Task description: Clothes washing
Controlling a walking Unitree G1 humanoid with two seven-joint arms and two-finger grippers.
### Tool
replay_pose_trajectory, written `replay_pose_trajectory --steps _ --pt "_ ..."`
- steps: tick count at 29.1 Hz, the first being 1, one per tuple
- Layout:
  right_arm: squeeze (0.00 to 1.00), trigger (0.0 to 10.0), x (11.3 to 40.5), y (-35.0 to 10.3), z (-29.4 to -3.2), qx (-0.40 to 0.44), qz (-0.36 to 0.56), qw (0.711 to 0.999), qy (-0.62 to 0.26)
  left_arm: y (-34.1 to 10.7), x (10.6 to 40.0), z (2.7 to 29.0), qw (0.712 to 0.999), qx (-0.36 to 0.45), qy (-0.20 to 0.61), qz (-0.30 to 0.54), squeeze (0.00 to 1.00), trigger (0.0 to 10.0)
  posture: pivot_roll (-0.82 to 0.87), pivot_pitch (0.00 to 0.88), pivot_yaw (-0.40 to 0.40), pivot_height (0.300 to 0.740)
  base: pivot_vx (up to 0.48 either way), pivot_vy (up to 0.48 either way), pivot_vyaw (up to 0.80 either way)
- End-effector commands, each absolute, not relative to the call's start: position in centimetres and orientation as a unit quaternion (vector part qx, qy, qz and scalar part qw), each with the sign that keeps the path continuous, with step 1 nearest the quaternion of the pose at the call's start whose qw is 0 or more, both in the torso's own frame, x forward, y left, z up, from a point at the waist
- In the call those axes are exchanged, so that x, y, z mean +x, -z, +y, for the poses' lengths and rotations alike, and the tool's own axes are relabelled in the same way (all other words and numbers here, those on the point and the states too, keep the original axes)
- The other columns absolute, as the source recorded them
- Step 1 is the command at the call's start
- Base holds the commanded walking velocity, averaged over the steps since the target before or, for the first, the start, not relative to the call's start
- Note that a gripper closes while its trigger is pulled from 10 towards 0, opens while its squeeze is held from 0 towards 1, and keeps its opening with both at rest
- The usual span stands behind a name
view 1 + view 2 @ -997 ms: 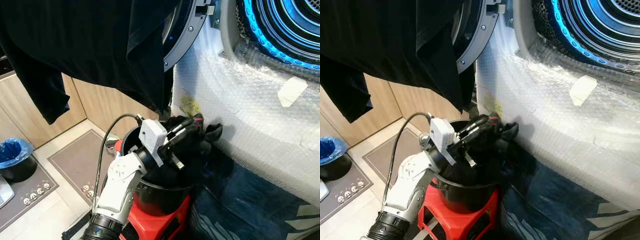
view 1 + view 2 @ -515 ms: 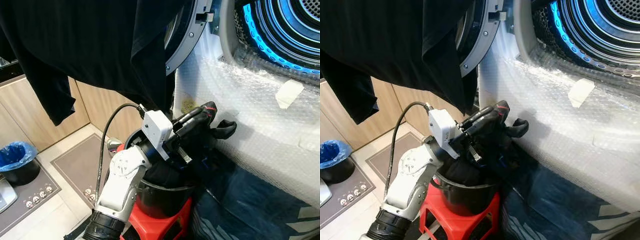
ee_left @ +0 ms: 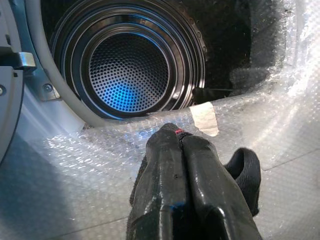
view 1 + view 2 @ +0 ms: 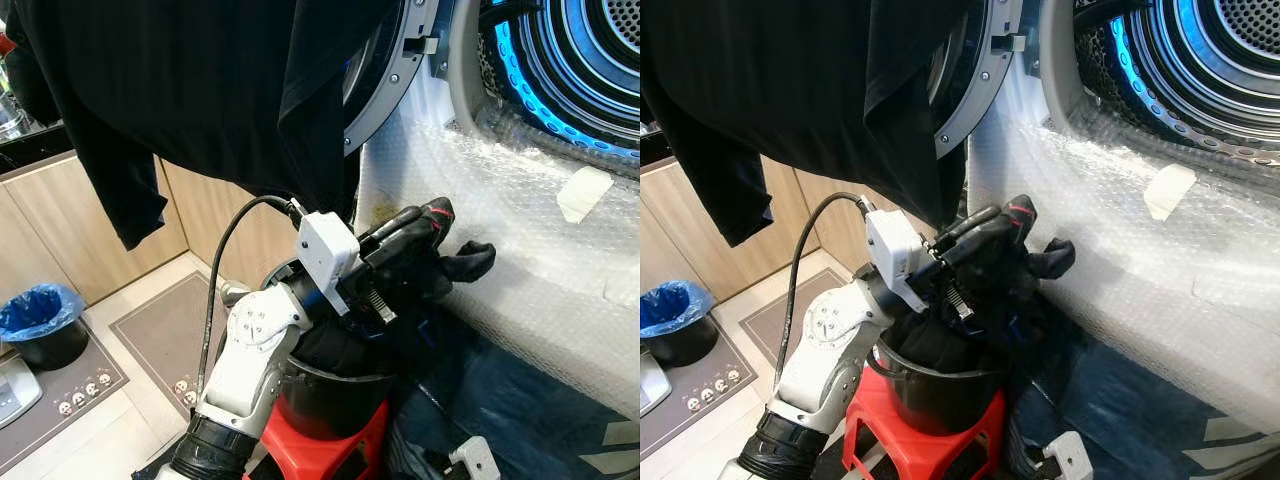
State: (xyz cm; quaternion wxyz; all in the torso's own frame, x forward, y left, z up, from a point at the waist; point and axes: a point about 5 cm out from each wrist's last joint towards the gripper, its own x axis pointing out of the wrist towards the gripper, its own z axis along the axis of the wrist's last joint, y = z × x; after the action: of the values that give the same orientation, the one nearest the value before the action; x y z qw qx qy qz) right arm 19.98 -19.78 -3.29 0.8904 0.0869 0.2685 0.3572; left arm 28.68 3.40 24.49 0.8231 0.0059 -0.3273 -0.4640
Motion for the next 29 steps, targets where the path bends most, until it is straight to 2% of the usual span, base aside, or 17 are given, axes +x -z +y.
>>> replay_pose_trajectory --steps 1,12,24,29 --pt "0.0 10.0 20.1 2.4 -19.5 0.112 0.251 0.879 -0.39 -24.4 28.5 3.0 0.818 0.003 0.473 -0.327 0.0 10.0 -0.14 0.023 -0.01 0.74 0.0 0.0 0.0" --pt "0.0 10.0 21.4 -1.8 -19.0 0.189 0.184 0.846 -0.464 -22.8 27.6 1.5 0.81 -0.007 0.505 -0.297 0.0 10.0 -0.14 0.025 -0.003 0.74 0.0 0.0 0.0" --pt "0.0 10.0 23.6 -5.7 -20.7 0.217 0.134 0.859 -0.444 -21.1 27.2 1.0 0.812 -0.009 0.522 -0.261 0.0 10.0 -0.14 0.037 -0.006 0.74 0.0 0.0 0.0" --pt "0.0 10.0 24.2 -6.2 -20.4 0.218 0.12 0.868 -0.429 -20.6 26.6 0.6 0.808 -0.014 0.533 -0.25 0.0 10.0 -0.14 0.04 -0.005 0.74 0.0 0.0 0.0"
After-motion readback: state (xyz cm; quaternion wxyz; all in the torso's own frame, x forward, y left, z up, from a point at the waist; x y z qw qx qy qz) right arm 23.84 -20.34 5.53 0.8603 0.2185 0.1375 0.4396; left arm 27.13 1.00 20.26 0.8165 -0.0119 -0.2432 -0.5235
